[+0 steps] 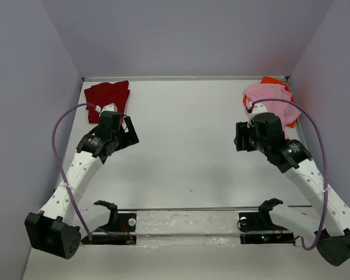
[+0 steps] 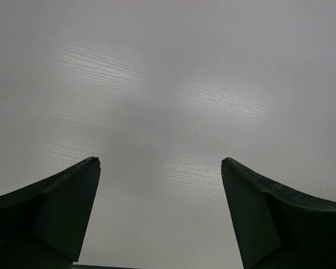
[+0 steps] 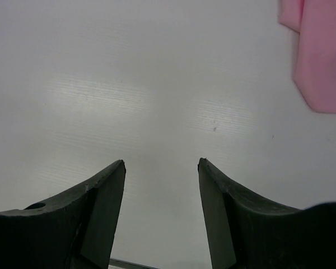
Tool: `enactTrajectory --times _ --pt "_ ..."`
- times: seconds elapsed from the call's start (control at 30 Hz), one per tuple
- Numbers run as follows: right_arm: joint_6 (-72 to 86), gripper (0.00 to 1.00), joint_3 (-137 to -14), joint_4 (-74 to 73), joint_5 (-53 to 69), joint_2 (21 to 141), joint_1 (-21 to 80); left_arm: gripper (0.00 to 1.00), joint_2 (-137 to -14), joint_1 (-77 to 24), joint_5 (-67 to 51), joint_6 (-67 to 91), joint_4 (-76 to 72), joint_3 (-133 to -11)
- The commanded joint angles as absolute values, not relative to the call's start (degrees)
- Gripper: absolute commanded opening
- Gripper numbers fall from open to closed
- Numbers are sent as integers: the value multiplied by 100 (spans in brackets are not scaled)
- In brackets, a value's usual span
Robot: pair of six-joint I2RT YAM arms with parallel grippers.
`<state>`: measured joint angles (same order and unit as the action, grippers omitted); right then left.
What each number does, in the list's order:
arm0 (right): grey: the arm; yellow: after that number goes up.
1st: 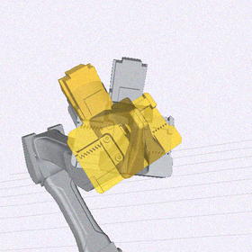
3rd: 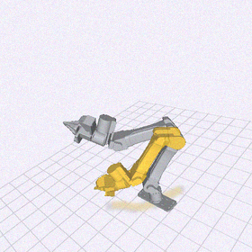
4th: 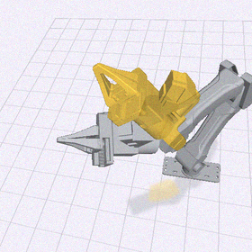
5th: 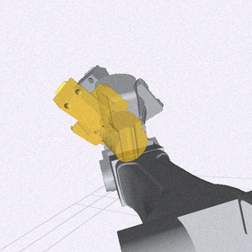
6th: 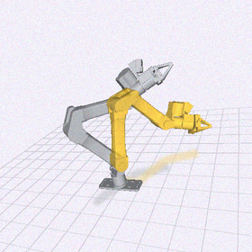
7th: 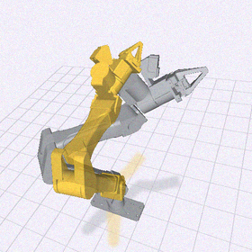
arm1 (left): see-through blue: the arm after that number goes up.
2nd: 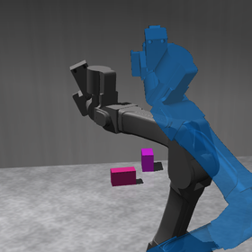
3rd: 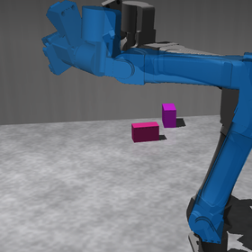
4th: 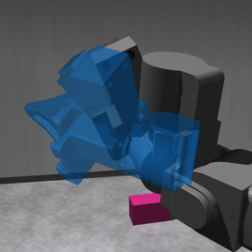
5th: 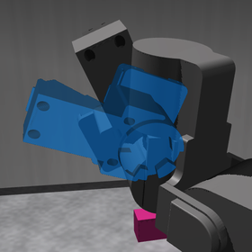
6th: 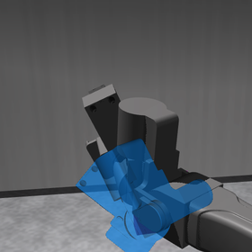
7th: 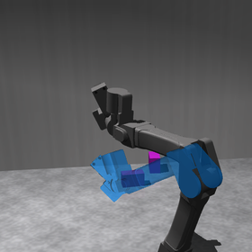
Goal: Fold and stack the t-shirts
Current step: Put the neatly folded tshirt into the corner of the board with the left arm
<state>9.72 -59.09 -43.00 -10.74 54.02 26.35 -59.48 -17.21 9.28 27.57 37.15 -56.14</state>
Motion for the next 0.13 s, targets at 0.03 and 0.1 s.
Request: enactTrajectory --times 0.03,0.1 --pt "1090 59 -5959 -4333 -1318 5309 2681 99 -6082 -1749 1125 2523 3683 -5739" --pt "1116 59 -5994 -4385 -1336 5361 2681 99 -6117 -1749 1134 2505 3683 -5766"
